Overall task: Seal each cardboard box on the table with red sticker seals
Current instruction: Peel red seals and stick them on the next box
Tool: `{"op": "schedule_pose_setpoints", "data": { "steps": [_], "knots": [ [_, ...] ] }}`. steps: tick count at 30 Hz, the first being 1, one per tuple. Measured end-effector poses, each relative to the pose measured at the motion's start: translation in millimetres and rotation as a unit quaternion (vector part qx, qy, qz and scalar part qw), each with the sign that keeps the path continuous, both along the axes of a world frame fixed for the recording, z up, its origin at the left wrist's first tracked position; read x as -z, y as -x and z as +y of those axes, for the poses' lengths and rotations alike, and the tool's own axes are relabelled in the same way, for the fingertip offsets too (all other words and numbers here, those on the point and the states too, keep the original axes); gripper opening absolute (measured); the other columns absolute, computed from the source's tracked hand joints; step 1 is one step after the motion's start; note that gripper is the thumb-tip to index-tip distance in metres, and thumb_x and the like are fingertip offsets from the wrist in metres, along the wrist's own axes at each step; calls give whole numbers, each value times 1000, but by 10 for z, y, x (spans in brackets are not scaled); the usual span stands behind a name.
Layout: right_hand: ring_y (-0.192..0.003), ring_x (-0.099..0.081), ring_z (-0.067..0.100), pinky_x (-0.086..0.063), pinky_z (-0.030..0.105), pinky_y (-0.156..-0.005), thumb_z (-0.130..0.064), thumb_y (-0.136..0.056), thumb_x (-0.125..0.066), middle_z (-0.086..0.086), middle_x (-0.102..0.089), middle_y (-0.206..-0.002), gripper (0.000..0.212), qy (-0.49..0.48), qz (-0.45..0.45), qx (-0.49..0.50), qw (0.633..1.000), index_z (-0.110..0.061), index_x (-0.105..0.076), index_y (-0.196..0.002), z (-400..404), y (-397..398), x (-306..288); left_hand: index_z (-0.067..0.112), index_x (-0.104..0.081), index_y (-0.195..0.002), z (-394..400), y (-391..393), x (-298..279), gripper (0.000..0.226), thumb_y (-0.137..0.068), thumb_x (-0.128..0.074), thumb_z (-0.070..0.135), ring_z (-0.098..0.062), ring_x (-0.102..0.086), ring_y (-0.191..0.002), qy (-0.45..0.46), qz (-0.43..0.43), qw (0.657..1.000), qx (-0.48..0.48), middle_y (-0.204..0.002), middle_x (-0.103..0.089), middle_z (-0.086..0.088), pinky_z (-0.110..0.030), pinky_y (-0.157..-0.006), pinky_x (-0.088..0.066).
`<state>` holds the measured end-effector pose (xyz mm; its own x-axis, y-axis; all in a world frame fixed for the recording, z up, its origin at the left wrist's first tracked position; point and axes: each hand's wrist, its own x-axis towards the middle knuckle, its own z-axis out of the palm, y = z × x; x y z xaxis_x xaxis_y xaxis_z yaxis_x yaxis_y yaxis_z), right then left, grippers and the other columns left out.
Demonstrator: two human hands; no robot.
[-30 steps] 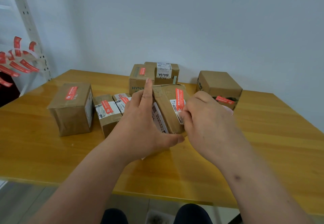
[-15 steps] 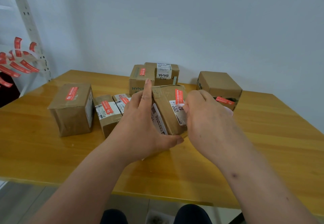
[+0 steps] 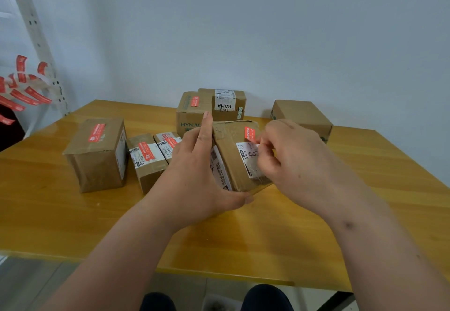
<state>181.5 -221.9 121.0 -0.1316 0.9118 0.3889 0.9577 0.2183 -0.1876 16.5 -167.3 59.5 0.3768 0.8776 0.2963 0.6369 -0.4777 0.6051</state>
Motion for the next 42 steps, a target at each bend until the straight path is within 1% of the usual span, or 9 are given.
{"op": "schedule_pose_setpoints", "data": {
  "steps": [3,7,15,19,25,28,34,38,42],
  "knots": [
    [-80,-56,17,-50,46,-68,-28,-97,-40,-2,-57,-91,18,-21,25,6,999,-19,-48,-84,16,-35,15,37,30,-145,-2,3,-7,148,-48,-79,68,-10,-17,-140,-2,3,1000,2,-147,-10,23,-39,-116,-30],
    [-74,-53,14,-52,50,-65,-31,-97,-39,-7,-54,-83,17,-22,32,6,999,-23,-47,-84,23,-54,34,38,29,-145,-5,2,-10,149,-48,-79,68,-11,-18,-139,-1,5,1000,3,-147,-10,23,-41,-115,-31],
    [-66,-52,14,-49,42,-56,-35,-91,-32,-4,-55,-79,22,-17,24,2,1000,-21,-47,-84,-5,-102,13,38,29,-145,-13,-9,-9,148,-48,-79,69,-10,-16,-140,-5,13,1000,6,-148,-8,24,-38,-116,-28],
    [-63,-51,13,-40,30,-52,-31,-91,-34,-3,-57,-81,20,-21,3,-1,1000,-20,-48,-84,-17,-133,-4,39,31,-143,-15,-5,-9,148,-49,-78,70,-10,-15,-141,-8,21,1000,9,-148,-6,26,-38,-117,-26],
    [-64,-51,13,-34,24,-49,-32,-87,-30,-4,-57,-83,18,-25,-26,-8,999,-23,-43,-78,-51,-109,-33,40,31,-143,-20,-5,-25,146,-48,-77,70,-10,-14,-141,0,21,1000,7,-147,-6,27,-37,-116,-26],
    [-59,-52,9,-43,32,-51,-32,-85,-34,-8,-56,-74,17,-73,24,-24,997,-22,-45,-77,-90,-115,-79,39,27,-146,43,28,-36,145,-47,-75,71,-13,-21,-140,18,-5,1000,-10,-149,-13,21,-39,-114,-31],
    [-71,-65,15,-53,41,-63,-27,-96,-48,-3,-68,-75,13,-128,149,7,980,-23,-56,-86,-14,-192,-43,41,30,-143,-46,-82,-41,146,-51,-79,68,-9,-11,-141,4,5,1000,17,-144,-6,32,-40,-117,-25],
    [-76,-70,7,-58,43,-72,-28,-98,-50,-12,-69,-78,12,-105,348,16,931,-27,-57,-88,45,-185,85,38,36,-140,-61,-137,16,147,-48,-71,78,-7,0,-144,-6,2,1000,-4,-150,3,28,-43,-120,-17],
    [-85,-70,7,-59,44,-76,-41,-96,-48,-11,-69,-88,16,-77,423,-5,903,-28,-58,-93,118,-145,176,38,34,-141,-75,-228,74,146,-45,-68,81,-5,10,-145,2,10,1000,-13,-154,14,27,-49,-120,-8]
  ]
}}
